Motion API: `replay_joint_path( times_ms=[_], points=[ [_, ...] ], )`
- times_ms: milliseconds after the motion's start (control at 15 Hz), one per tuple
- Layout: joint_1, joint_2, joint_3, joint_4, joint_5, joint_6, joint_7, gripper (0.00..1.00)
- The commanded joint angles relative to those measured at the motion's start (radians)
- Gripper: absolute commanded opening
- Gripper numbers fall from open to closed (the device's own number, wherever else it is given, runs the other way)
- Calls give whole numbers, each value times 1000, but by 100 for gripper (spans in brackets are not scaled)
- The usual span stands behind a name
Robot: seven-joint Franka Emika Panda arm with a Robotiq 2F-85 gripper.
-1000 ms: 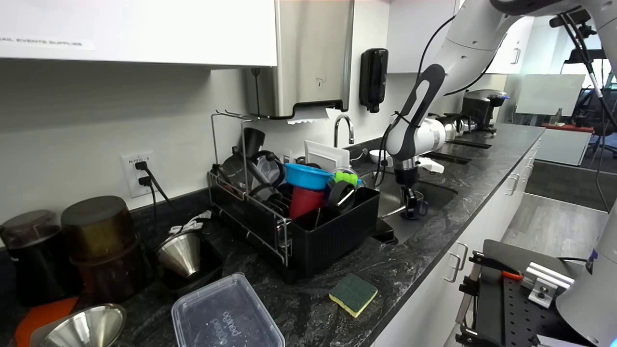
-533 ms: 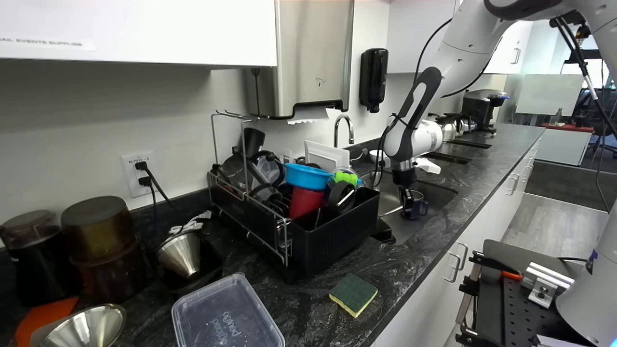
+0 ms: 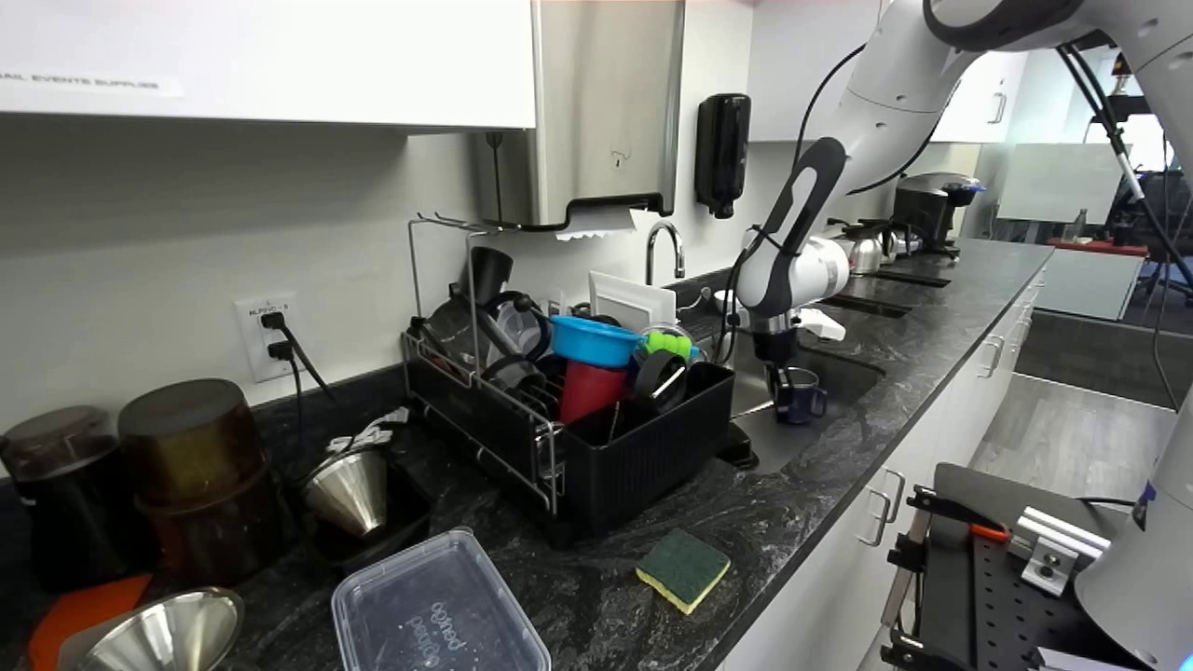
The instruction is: Remove the knife from the dish rack and put it in the sink
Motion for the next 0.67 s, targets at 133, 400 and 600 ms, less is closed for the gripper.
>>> replay_joint_path(
  times_ms=[133, 400, 600],
  points=[
    [-21, 28, 21, 25, -30, 12, 56, 59],
    [-21, 24, 22, 24, -37, 8, 77, 87],
    [-4, 13, 7, 18, -57, 13, 115, 100]
  ],
)
